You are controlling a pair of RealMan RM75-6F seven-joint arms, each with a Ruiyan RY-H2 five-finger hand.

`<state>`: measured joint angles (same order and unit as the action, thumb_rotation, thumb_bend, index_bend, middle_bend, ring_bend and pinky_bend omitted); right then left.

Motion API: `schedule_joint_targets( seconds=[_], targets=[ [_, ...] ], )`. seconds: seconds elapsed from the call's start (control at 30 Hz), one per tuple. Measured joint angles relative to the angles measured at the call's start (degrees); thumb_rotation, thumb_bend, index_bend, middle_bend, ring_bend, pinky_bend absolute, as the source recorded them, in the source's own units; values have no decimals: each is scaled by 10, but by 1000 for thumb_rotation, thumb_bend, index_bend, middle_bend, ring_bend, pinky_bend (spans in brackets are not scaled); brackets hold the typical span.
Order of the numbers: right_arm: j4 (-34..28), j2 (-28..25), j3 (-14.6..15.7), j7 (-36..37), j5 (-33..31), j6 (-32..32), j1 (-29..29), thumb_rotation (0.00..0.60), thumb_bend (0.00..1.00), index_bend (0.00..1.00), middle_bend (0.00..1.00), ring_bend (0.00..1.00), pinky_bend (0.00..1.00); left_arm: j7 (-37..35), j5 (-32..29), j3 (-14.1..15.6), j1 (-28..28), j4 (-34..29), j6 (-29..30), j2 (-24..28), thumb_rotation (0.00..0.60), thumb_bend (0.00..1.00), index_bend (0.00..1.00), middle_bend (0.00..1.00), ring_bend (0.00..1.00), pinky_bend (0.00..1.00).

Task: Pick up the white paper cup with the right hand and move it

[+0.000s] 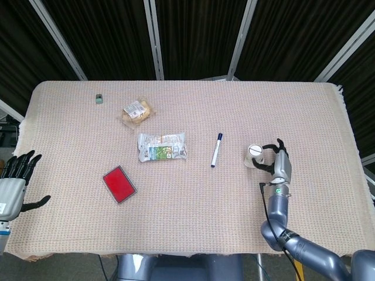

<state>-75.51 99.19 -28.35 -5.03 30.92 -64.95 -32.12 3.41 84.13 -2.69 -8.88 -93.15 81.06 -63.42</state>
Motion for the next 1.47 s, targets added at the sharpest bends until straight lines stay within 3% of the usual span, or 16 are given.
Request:
schedule_joint_targets(
  seconds=[0.33,0.63,0.87,1.03,1.13,1.37,1.47],
  targets=[
    [-37,-19,10,-10,14,-15,19,600,135,65,0,0,0,-2,1,0,0,0,0,1,600,99,0,0,0,0],
    [-102,-61,-3,8,82,-67,37,600,124,48,0,0,0,-3,2,1,0,1,0,1,600,98,0,0,0,0],
    [-180,-152,-7,2,122,-58,56,600,18,76,0,0,0,-3,2,1,1,1,1,1,600,98,0,0,0,0],
    [-231,-262,33,-30,172,-13,80,600,0,71,0,0,0,0,2,1,1,2,2,0,600,97,0,0,0,0],
    [-244,-309,75,-46,243,-8,104,600,0,59,0,0,0,4,1,0,1,1,3,-1,600,97,0,0,0,0],
    [-223,-330,168,-70,400,-57,159,600,0,32,0,0,0,3,0,0,2,0,4,-2,600,97,0,0,0,0],
    [-203,-322,182,-69,428,-87,171,600,0,31,0,0,0,1,1,1,2,0,4,-1,600,98,0,0,0,0]
  ],
)
